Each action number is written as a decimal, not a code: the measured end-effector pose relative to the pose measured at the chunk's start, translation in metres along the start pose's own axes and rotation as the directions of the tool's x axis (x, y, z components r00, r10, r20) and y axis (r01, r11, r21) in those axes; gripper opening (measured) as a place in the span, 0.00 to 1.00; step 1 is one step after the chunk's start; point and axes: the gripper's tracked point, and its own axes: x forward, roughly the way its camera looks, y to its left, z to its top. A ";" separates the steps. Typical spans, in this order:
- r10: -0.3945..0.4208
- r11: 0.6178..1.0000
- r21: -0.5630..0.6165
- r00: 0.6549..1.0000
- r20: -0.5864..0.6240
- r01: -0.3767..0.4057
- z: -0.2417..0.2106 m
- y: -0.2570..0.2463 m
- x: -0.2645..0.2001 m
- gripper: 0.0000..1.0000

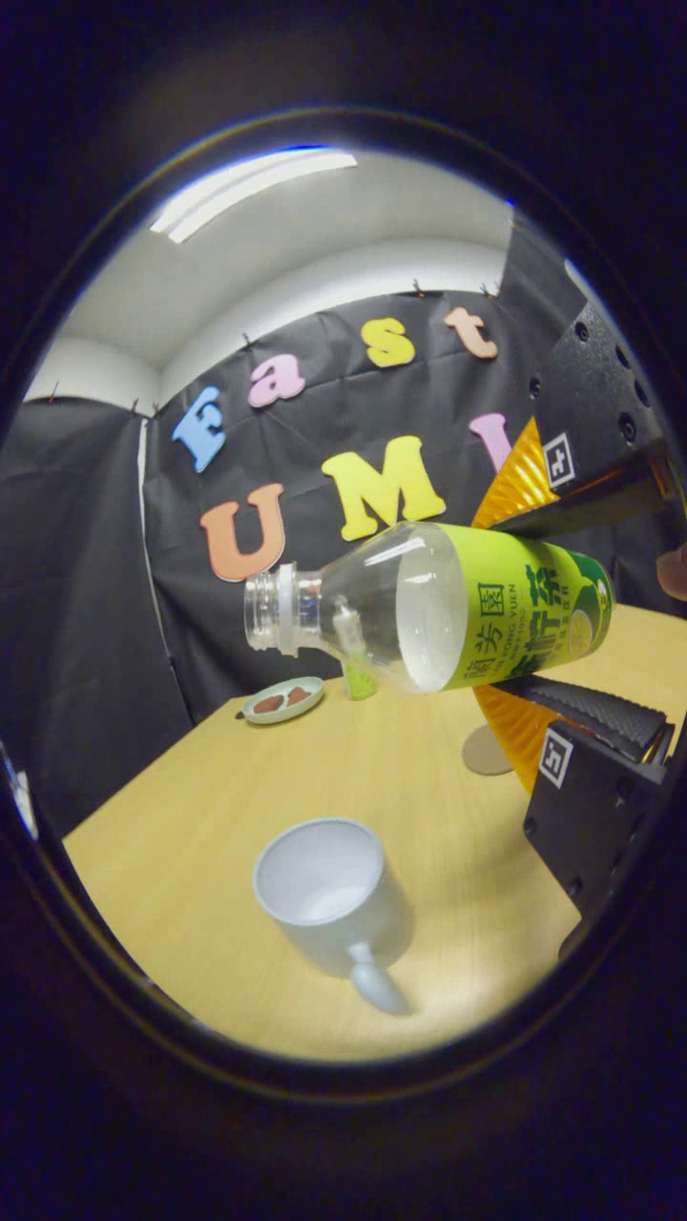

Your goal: Take the bottle from table, then pour the juice into the cup, finally place the bottle on the coaster

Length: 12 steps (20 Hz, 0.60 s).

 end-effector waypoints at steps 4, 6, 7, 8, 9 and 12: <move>0.040 0.967 0.252 0.999 0.013 -0.042 0.000 0.004 -0.008 0.76; 0.091 0.889 0.447 0.995 0.043 -0.101 0.006 0.005 -0.013 0.76; 0.107 0.839 0.531 0.993 0.057 -0.121 0.009 0.004 -0.015 0.77; 0.110 0.792 0.596 0.991 0.072 -0.131 0.010 -0.003 -0.017 0.76; 0.112 0.754 0.641 0.990 0.085 -0.141 0.013 -0.009 -0.020 0.76; 0.097 0.680 0.716 0.987 0.126 -0.158 0.021 -0.038 -0.029 0.76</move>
